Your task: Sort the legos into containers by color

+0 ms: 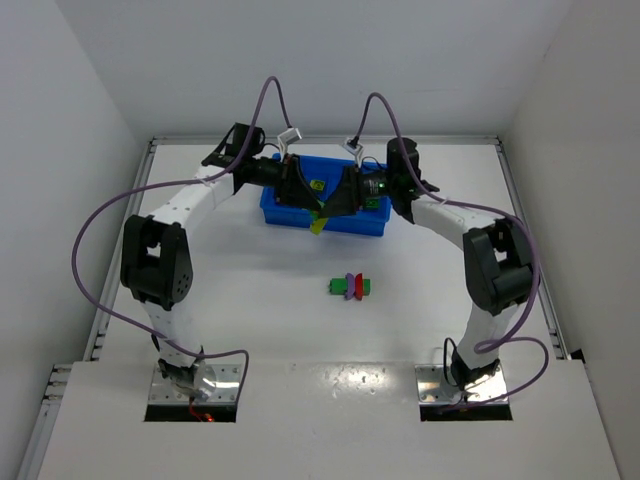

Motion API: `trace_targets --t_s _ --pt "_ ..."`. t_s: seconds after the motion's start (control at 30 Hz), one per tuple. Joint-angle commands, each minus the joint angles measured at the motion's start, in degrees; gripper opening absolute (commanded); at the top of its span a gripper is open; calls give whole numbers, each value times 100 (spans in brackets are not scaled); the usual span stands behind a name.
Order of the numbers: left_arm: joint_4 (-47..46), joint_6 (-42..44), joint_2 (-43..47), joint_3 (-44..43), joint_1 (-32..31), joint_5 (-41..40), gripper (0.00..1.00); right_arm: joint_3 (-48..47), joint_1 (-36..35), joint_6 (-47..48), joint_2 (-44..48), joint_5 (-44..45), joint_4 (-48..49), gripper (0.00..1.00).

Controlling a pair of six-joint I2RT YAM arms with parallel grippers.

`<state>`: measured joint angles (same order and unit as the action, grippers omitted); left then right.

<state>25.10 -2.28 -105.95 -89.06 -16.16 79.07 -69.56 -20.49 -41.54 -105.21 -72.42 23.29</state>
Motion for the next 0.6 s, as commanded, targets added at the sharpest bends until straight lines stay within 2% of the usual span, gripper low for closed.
trace_targets --t_s 0.0,0.03,0.13,0.17,0.27,0.3,0.37,0.43,0.57 --pt "-146 88 242 -112 -1 153 4 -14 1 146 79 -264 203 44" --pt "-146 88 242 -112 -1 101 4 38 1 268 140 -324 124 31" --pt "-146 88 180 -234 113 100 4 39 1 645 202 -378 -367 14" --pt "-146 88 180 -235 183 100 4 39 1 1039 263 -378 -578 5" --pt "-146 88 180 -357 332 -93 4 -39 62 2103 386 -378 -1693 1" --pt "-198 88 180 -358 429 -180 4 -118 63 2419 387 -378 -2357 0" --pt "-268 88 180 -411 578 -295 4 -119 124 3054 449 -317 -2828 0" --pt "-496 -78 232 -464 842 -426 4 -119 282 3335 449 -264 -3206 0" --pt "-603 -150 469 -516 1045 -804 4 -320 282 3416 230 726 -2980 0"
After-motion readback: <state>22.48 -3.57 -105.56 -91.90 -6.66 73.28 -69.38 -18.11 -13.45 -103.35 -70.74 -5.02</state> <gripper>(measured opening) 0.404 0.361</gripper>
